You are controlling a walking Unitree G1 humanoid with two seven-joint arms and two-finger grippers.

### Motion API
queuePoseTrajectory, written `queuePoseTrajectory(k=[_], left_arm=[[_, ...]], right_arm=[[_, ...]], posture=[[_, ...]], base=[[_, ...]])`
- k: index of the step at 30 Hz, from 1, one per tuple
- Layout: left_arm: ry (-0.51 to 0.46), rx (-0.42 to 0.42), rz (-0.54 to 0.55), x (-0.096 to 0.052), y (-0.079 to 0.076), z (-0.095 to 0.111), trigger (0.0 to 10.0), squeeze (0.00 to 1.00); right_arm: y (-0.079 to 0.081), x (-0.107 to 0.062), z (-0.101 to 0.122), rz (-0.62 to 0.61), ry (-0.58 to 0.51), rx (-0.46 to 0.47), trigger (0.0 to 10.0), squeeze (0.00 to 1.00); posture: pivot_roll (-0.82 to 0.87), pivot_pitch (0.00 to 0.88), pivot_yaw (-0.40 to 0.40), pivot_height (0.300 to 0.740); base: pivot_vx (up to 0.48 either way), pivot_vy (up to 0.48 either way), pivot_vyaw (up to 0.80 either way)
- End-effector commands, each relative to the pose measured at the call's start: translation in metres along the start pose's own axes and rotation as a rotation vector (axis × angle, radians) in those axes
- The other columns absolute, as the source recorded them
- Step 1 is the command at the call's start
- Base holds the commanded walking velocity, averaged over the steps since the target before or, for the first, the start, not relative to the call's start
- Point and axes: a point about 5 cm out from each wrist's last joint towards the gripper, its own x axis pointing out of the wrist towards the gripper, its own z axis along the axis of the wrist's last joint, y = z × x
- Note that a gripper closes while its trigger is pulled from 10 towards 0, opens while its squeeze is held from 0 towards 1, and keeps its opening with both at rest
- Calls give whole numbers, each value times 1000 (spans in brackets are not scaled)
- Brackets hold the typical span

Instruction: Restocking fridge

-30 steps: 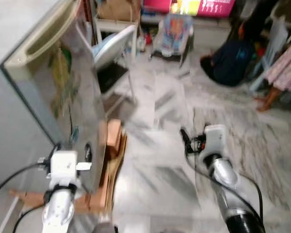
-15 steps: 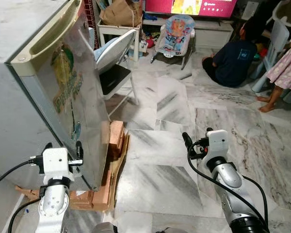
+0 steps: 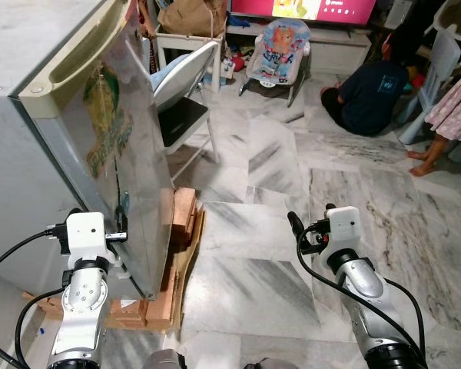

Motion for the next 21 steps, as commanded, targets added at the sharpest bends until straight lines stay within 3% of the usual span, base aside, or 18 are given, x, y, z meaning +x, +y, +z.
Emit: queuePoseTrajectory(k=[1,8,12,21], left_arm=[[14,22,-20,8,0,1,10000,0],[-5,21,-122,12,-10,5,10000,0],[-28,6,-228,11,-26,10,10000,0],[-27,0,-280,13,-38,13,10000,0]], right_arm=[[-3,1,3,-10,-4,-10,10000,0],[-5,-4,-4,-17,22,-14,10000,0],[-4,-4,-5,-15,29,-13,10000,0],[-2,-2,-5,-9,31,-11,10000,0]], posture=[[27,78,-38,740],[24,81,-30,740],[26,77,-30,740],[29,78,-34,740]], base=[[0,0,0],[0,0,0],[0,0,0],[0,0,0]])
